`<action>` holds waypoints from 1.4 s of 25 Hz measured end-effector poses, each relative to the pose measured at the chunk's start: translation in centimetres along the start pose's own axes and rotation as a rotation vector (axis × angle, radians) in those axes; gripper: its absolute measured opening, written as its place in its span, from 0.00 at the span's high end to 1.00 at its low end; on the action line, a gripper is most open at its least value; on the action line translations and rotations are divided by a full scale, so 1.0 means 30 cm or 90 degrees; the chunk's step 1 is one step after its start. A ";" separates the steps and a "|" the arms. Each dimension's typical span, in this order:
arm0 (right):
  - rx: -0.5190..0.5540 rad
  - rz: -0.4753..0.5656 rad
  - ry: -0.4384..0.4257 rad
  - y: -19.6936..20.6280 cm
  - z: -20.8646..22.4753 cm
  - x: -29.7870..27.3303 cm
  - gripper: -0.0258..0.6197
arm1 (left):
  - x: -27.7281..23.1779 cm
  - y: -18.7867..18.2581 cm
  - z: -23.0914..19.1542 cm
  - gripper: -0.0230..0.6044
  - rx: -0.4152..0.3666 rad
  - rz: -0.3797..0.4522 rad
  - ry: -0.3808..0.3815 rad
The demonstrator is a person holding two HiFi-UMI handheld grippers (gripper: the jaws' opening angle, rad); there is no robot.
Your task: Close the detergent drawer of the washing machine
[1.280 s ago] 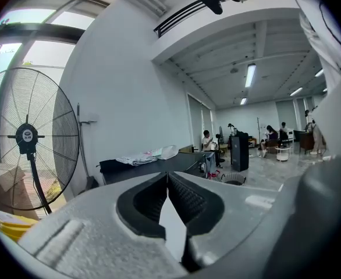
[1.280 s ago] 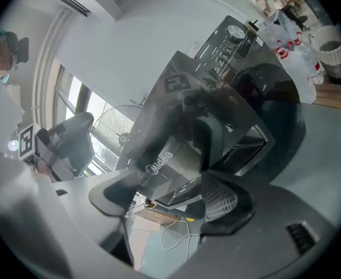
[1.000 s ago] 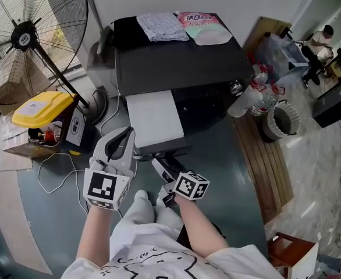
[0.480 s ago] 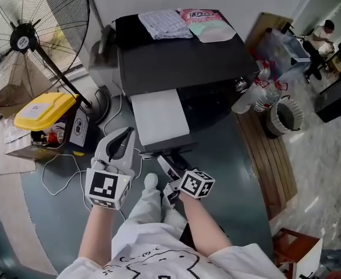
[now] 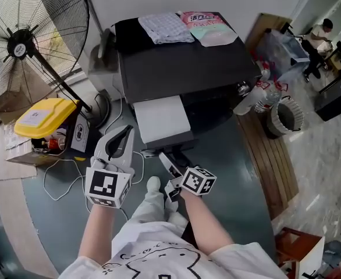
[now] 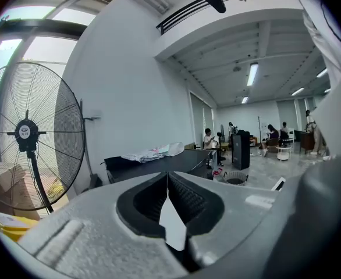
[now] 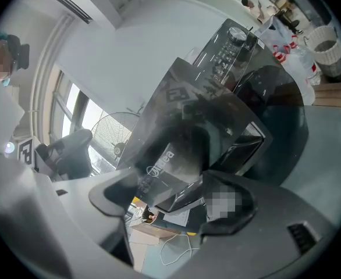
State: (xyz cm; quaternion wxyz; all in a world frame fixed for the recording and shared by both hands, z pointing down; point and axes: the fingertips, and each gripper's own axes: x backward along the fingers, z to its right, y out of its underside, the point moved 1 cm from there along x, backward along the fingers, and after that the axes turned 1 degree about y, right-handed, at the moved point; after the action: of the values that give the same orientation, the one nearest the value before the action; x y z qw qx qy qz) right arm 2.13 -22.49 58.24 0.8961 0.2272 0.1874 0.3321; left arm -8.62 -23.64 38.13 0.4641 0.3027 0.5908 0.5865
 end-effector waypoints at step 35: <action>-0.001 0.002 0.016 -0.144 0.003 -0.269 0.45 | -0.129 0.005 -0.173 0.94 0.008 -0.007 0.006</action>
State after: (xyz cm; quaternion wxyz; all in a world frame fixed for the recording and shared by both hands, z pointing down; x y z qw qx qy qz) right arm -1.35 -30.93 57.51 0.8933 0.2224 0.1983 0.3366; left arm -11.83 -29.25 38.41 0.4625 0.2998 0.5984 0.5815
